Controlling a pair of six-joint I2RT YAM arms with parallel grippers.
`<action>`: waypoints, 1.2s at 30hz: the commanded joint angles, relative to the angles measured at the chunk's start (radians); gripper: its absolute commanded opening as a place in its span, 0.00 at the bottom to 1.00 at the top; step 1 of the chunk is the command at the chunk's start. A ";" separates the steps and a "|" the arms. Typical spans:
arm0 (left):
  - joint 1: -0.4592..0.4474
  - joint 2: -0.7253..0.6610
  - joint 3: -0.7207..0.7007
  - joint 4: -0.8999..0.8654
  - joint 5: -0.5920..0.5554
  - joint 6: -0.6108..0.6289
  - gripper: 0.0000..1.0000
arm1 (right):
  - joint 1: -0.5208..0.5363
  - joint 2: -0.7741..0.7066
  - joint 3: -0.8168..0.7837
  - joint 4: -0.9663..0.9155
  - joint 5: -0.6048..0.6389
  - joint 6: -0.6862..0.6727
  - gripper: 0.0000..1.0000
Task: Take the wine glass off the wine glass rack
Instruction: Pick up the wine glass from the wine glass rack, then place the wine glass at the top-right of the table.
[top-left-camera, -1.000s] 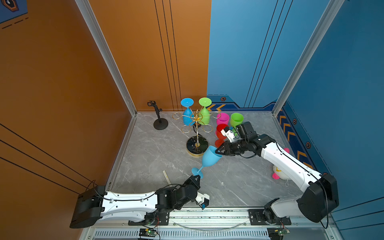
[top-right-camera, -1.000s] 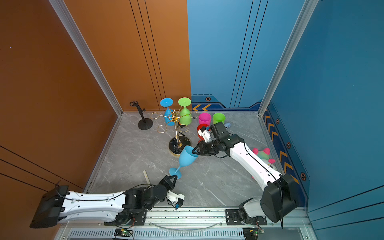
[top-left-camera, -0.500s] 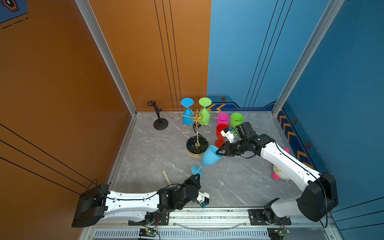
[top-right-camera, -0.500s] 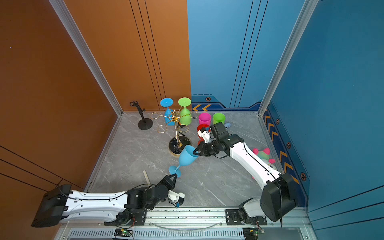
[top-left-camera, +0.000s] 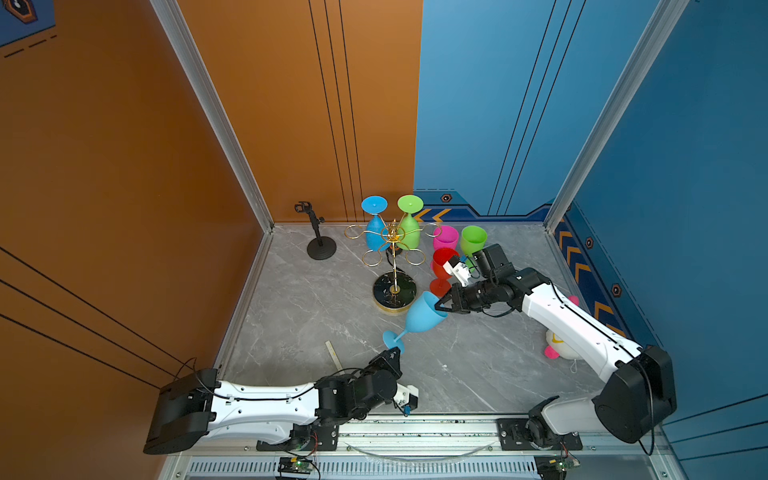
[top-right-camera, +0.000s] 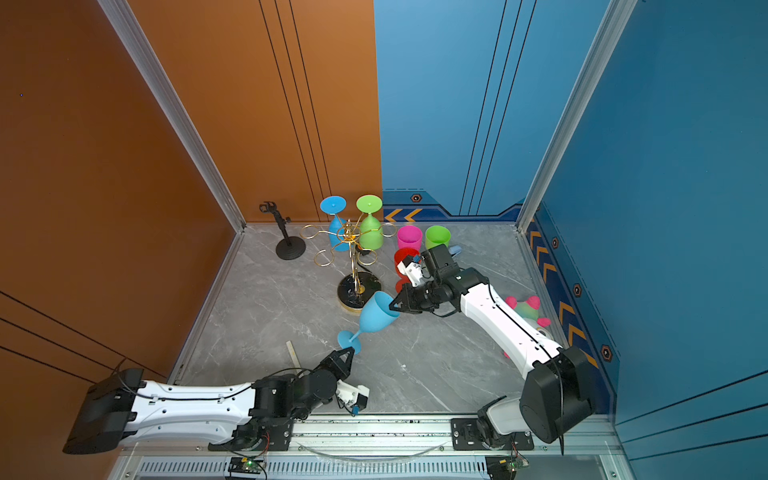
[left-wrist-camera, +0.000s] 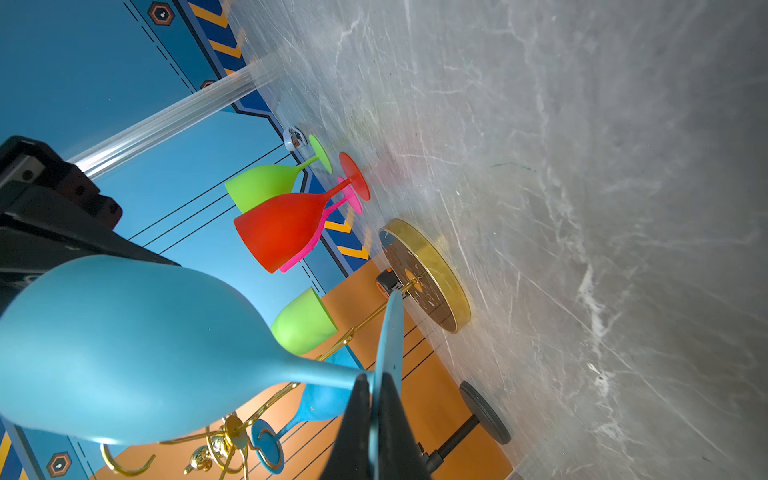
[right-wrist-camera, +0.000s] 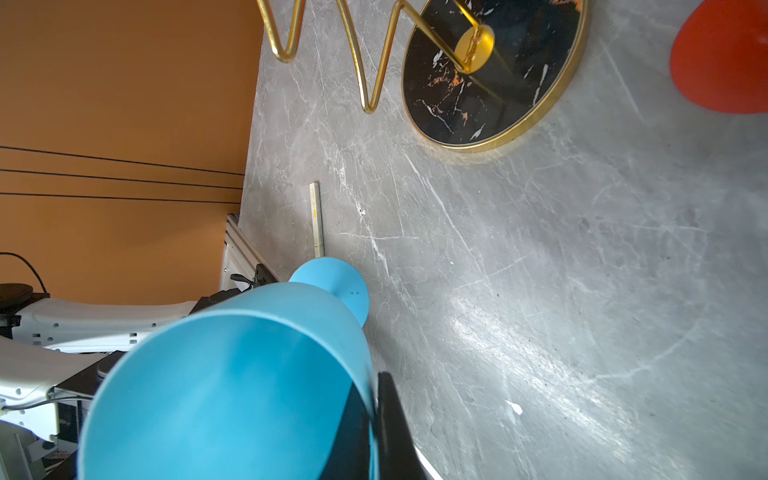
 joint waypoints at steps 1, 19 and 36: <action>-0.018 0.001 0.004 0.015 -0.006 -0.019 0.19 | -0.014 -0.020 0.032 -0.026 -0.024 -0.023 0.02; -0.035 -0.048 0.069 0.014 0.010 -0.302 0.57 | -0.053 -0.059 0.076 -0.147 0.236 -0.108 0.00; 0.011 -0.171 0.227 -0.089 -0.197 -0.927 0.92 | -0.118 -0.069 0.164 -0.301 0.673 -0.196 0.00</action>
